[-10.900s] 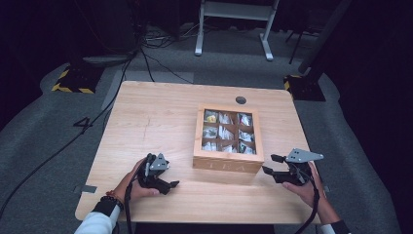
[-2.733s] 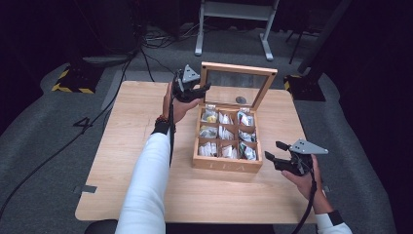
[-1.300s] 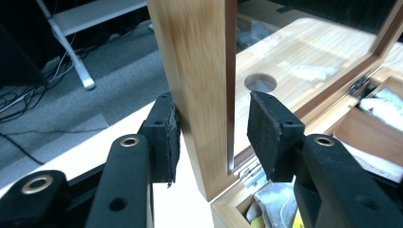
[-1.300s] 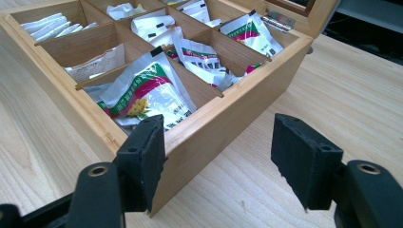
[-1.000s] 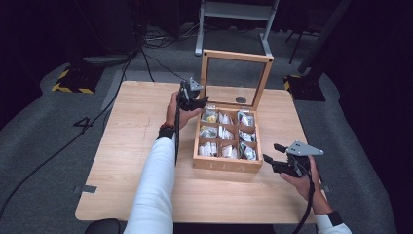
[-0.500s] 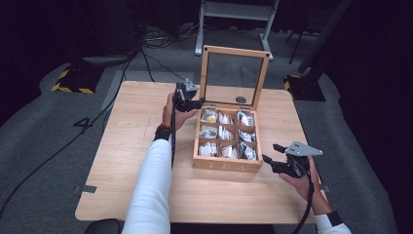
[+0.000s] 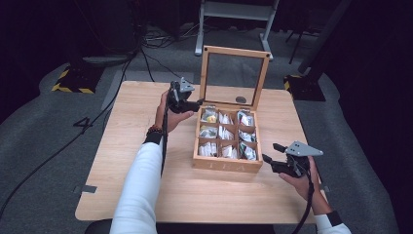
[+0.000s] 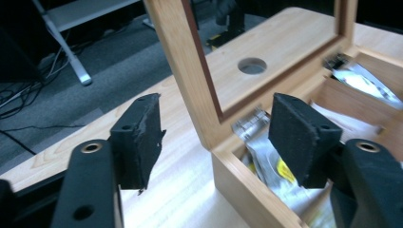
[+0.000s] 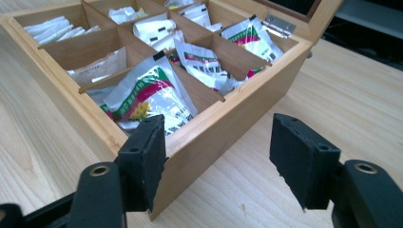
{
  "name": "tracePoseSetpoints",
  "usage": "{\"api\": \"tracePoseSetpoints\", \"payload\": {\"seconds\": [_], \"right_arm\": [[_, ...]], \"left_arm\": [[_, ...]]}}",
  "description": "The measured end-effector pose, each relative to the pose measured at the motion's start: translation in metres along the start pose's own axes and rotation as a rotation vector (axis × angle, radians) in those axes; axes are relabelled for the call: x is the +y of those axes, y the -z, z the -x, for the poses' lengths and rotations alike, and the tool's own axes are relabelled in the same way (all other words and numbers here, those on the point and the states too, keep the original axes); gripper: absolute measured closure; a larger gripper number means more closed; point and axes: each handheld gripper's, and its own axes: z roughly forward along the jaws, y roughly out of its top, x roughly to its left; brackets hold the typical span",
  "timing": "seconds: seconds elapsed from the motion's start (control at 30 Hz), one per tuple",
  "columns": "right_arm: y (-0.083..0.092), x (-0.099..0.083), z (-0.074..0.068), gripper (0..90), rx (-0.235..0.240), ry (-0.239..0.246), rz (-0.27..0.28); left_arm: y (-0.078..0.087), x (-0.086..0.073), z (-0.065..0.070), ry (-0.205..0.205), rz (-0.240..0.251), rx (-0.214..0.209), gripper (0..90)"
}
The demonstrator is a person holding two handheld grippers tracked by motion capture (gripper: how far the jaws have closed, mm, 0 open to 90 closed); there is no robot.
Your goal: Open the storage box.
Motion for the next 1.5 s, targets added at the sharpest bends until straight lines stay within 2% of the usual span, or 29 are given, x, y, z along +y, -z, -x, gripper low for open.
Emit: {"api": "tracePoseSetpoints", "payload": {"seconds": [0.27, 0.47, 0.57, 0.63, 0.83, 1.0, 1.1, 1.2, 1.43, 1.47, 1.5], "right_arm": [[-0.001, 0.004, -0.002, 37.7, 0.01, 0.0, 0.01], [-0.004, 0.012, -0.008, 36.8, 0.039, 0.013, 0.013], [-0.005, 0.015, -0.009, 35.8, 0.049, 0.018, 0.009], [-0.007, 0.017, -0.011, 34.9, 0.061, 0.022, 0.005], [-0.012, 0.025, -0.017, 32.6, 0.092, 0.023, -0.002], [-0.019, 0.031, -0.02, 32.7, 0.12, 0.021, -0.019], [-0.022, 0.032, -0.021, 32.7, 0.124, 0.019, -0.023], [-0.025, 0.034, -0.023, 32.6, 0.127, 0.033, -0.031], [-0.035, 0.037, -0.027, 33.6, 0.127, 0.056, -0.06], [-0.038, 0.037, -0.026, 34.5, 0.12, 0.055, -0.067], [-0.038, 0.037, -0.026, 34.5, 0.12, 0.055, -0.067]], "left_arm": [[0.024, -0.016, 0.008, -0.039, -0.036, -0.019, 26.7], [0.047, -0.032, 0.014, -0.096, -0.057, -0.022, 23.2], [0.05, -0.037, 0.017, -0.111, -0.075, -0.029, 20.1], [0.052, -0.043, 0.024, -0.146, -0.094, -0.008, 20.1], [0.054, -0.058, 0.033, -0.156, -0.107, -0.035, 17.8], [0.057, -0.074, 0.043, -0.207, -0.132, -0.023, 17.3], [0.06, -0.082, 0.045, -0.201, -0.144, -0.043, 17.3], [0.065, -0.091, 0.047, -0.186, -0.127, -0.053, 17.3], [0.073, -0.105, 0.054, -0.207, -0.154, -0.065, 17.4], [0.075, -0.109, 0.056, -0.204, -0.167, -0.087, 17.4], [0.075, -0.109, 0.056, -0.204, -0.167, -0.087, 17.4]]}}
